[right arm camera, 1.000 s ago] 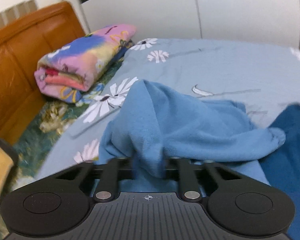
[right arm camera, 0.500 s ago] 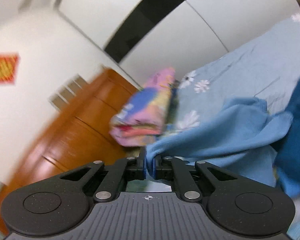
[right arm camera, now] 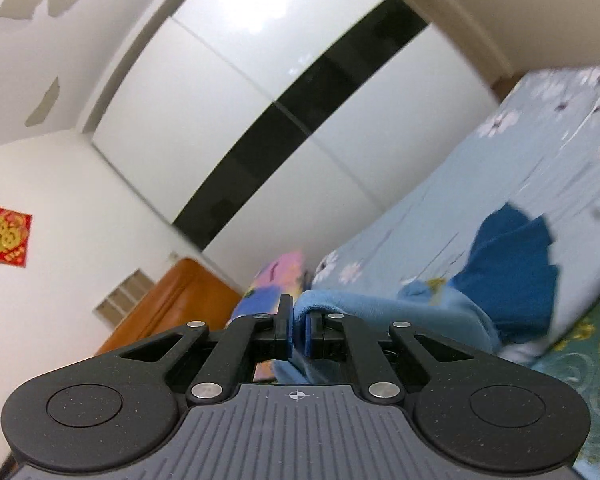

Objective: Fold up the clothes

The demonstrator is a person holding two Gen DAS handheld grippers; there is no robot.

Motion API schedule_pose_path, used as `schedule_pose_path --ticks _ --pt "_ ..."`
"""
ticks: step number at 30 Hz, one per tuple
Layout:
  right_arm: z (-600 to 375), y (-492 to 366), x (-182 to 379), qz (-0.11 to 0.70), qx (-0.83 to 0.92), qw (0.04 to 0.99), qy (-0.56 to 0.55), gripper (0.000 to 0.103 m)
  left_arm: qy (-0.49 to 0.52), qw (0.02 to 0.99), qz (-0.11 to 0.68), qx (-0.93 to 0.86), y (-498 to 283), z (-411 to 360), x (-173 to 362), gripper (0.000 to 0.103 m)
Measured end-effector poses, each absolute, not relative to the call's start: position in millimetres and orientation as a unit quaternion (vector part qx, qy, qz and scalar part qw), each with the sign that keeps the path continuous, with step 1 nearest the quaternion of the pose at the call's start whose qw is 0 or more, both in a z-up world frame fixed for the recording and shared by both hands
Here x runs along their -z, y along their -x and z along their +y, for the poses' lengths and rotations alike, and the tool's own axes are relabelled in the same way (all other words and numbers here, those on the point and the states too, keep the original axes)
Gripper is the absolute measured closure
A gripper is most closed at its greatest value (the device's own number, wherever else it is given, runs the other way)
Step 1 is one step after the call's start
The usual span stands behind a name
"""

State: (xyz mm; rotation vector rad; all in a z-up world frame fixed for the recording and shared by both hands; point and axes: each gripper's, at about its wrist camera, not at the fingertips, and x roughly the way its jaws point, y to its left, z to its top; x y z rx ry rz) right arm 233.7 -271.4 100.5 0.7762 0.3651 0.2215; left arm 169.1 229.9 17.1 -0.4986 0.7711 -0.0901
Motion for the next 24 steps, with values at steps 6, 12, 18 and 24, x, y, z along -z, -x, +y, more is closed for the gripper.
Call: schedule_pose_path --ticks 6,12,18,24 --pt "-230 -196 -38 0.287 -0.049 0.878 -0.38 0.099 0.255 0.882 0.394 0.043 -133 264 0 0.002" --pt "-168 -201 51 0.398 -0.057 0.827 -0.394 0.099 0.239 0.882 0.405 0.019 -110 291 11 0.002" --pt "-104 -220 83 0.465 -0.106 0.802 -0.361 0.099 0.185 0.895 0.404 -0.028 -96 310 14 0.002" --pt "-51 -236 113 0.528 -0.137 0.779 -0.309 0.099 0.17 0.889 0.42 -0.067 -106 322 27 0.002"
